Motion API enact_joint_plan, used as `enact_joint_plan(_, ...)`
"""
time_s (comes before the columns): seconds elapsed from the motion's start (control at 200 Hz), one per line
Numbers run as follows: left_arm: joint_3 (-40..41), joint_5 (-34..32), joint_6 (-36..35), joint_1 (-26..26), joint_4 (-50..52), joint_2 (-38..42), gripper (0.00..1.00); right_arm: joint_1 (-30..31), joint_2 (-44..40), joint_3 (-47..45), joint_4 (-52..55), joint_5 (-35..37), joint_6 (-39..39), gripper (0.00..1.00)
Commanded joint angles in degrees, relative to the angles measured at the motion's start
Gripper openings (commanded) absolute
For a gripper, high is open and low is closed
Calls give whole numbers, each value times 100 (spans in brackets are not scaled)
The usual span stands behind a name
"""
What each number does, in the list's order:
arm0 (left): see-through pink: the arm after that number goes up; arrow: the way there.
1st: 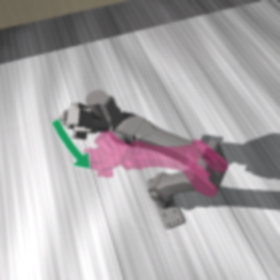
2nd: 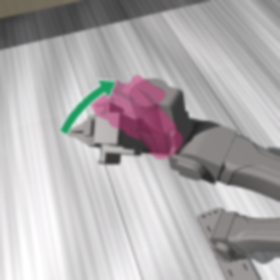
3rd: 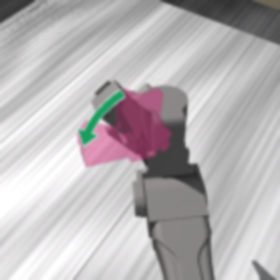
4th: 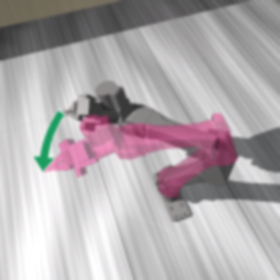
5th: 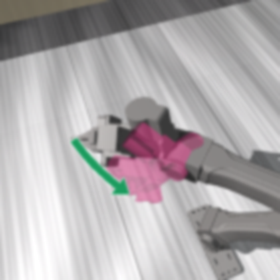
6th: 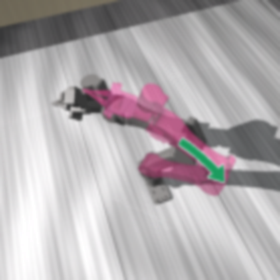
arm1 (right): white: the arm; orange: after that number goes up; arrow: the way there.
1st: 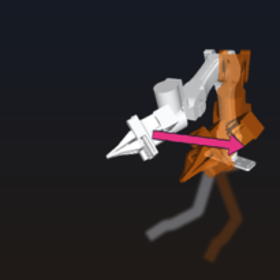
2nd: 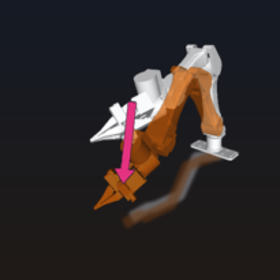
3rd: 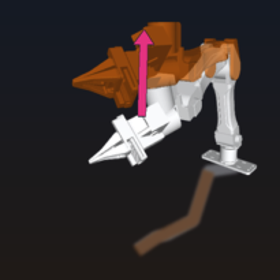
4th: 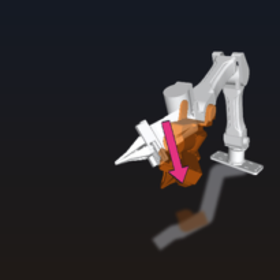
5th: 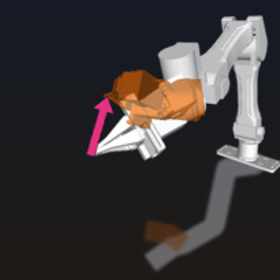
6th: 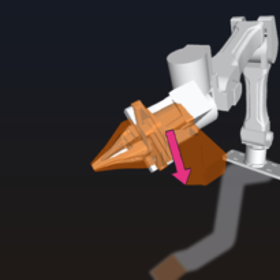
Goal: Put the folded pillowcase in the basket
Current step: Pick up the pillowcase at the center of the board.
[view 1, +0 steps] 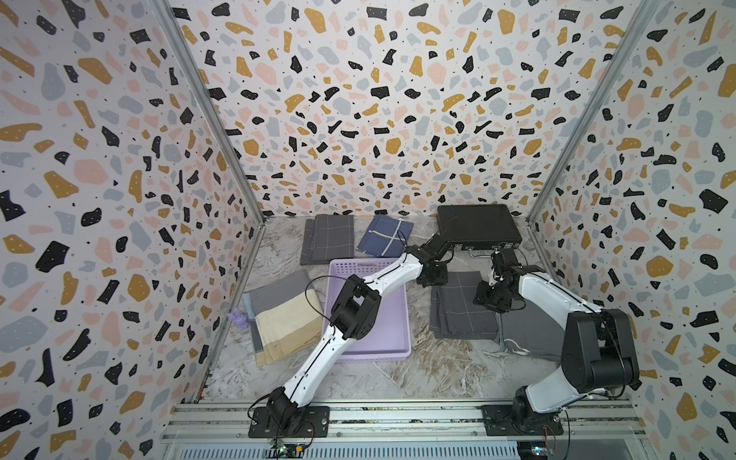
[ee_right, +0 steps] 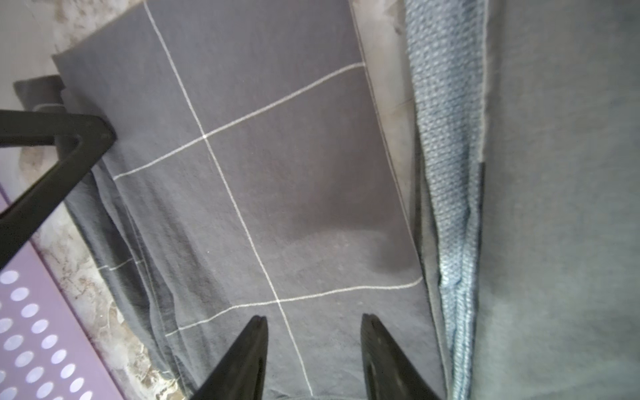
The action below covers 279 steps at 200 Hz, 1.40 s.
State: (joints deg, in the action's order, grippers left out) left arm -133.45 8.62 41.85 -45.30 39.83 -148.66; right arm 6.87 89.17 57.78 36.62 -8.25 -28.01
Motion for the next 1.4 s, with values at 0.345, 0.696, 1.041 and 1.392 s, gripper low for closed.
enact_joint_plan(0.345, -602, -119, -1024, 228, 242, 29, 2, -5, -75, -211, -5, 227, 37, 55)
enact_joint_plan(0.696, -962, 81, -1615, 396, 569, -185, 6, -23, 321, -303, -371, -449, 10, 63)
enact_joint_plan(1.041, -713, 175, -1447, 390, 444, -196, 3, -11, 465, -737, -649, -967, -127, 15)
enact_joint_plan(1.392, 581, 276, -1576, 137, 300, 1374, 0, 457, -1140, -311, -44, -890, -411, 0)
